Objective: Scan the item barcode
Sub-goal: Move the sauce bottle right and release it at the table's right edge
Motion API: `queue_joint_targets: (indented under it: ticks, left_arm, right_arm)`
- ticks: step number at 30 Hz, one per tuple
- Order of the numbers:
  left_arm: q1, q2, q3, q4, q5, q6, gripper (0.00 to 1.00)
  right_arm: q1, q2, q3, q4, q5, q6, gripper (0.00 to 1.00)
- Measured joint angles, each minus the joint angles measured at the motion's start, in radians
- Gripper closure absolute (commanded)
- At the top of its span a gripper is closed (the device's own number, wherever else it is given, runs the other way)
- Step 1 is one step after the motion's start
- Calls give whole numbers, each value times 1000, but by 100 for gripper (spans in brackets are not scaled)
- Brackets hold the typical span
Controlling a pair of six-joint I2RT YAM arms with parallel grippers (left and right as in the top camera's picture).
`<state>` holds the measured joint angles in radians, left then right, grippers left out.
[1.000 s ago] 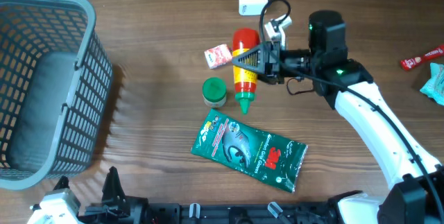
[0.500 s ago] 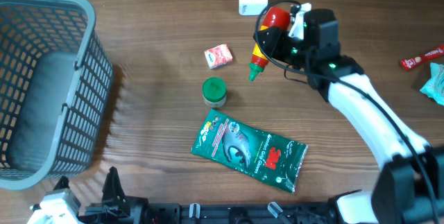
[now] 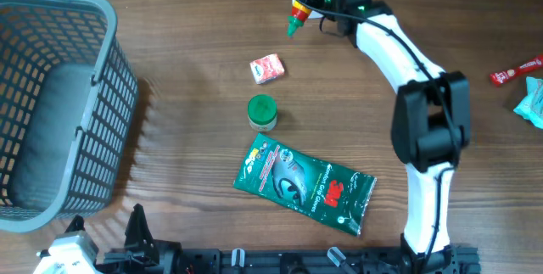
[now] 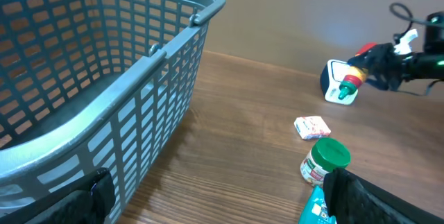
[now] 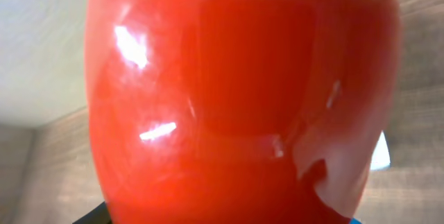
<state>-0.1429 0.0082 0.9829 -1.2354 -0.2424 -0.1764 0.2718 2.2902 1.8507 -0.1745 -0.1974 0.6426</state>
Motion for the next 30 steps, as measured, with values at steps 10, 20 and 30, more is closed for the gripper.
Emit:
queue_joint_targets:
  ticks: [10, 20, 30]
  left_arm:
    - [0, 0, 0, 0, 0, 0, 0]
    - [0, 0, 0, 0, 0, 0, 0]
    - [0, 0, 0, 0, 0, 0, 0]
  right_arm:
    - [-16, 117, 75, 37, 51, 34, 77]
    - [-201, 116, 136, -269, 34, 37, 79]
    - [-600, 103, 140, -620, 240, -119, 78]
